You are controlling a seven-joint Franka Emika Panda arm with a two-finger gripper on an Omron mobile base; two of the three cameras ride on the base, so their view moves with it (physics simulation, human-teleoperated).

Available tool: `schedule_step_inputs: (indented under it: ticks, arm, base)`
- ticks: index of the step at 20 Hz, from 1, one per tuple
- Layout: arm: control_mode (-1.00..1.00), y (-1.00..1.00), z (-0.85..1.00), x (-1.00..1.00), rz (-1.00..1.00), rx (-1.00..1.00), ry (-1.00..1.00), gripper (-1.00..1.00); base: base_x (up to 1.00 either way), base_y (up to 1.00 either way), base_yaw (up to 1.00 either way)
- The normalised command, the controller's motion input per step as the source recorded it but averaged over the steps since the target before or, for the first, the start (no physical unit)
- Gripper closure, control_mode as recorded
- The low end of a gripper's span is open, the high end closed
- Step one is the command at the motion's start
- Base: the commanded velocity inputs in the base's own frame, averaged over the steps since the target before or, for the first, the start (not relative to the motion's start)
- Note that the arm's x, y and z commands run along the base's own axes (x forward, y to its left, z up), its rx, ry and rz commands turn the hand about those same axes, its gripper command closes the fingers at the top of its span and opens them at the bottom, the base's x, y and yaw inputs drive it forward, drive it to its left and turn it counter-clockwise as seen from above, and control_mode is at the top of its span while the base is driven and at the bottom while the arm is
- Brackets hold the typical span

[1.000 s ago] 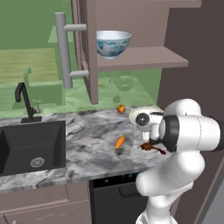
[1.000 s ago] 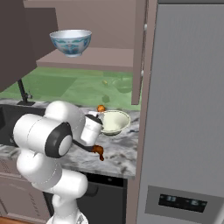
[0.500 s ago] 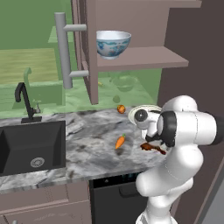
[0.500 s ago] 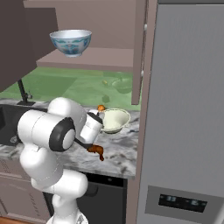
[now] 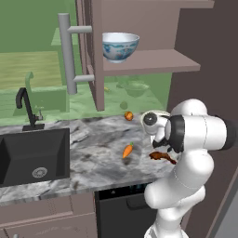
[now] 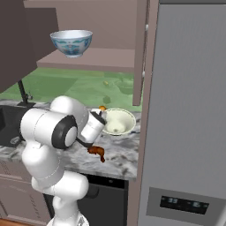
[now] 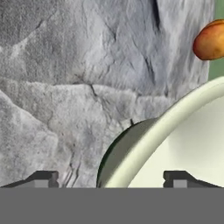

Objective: Pick both bowls and place them on the counter. Then place the chicken drumstick in one bowl and place the carrot in the other bowl.

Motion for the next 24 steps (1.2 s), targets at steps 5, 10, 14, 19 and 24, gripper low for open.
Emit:
schedule_step_inputs:
  ticks: [5,10,14,19,24]
  arm:
    - [-1.00,0.00,0.03,-0.27,0.00,0.00,-0.01,-1.00]
    - [-1.00,0.12,0.21,-0.52,0.00,0.00,-0.03,-1.00]
    - [-1.00,0.26,0.34,-0.47,-0.01,0.00,-0.06,-1.00]
    - [-1.00,0.23,0.67,-0.34,0.00,0.04,-0.02,-1.00]
    - [-1.00,0.23,0.80,-0.35,0.00,0.05,-0.01,-1.00]
  base:
    - [0.00,0.00,0.00]
    - [0.00,0.00,0.00]
    - [0.00,0.00,0.00]
    - [0.00,0.00,0.00]
    - [0.00,0.00,0.00]
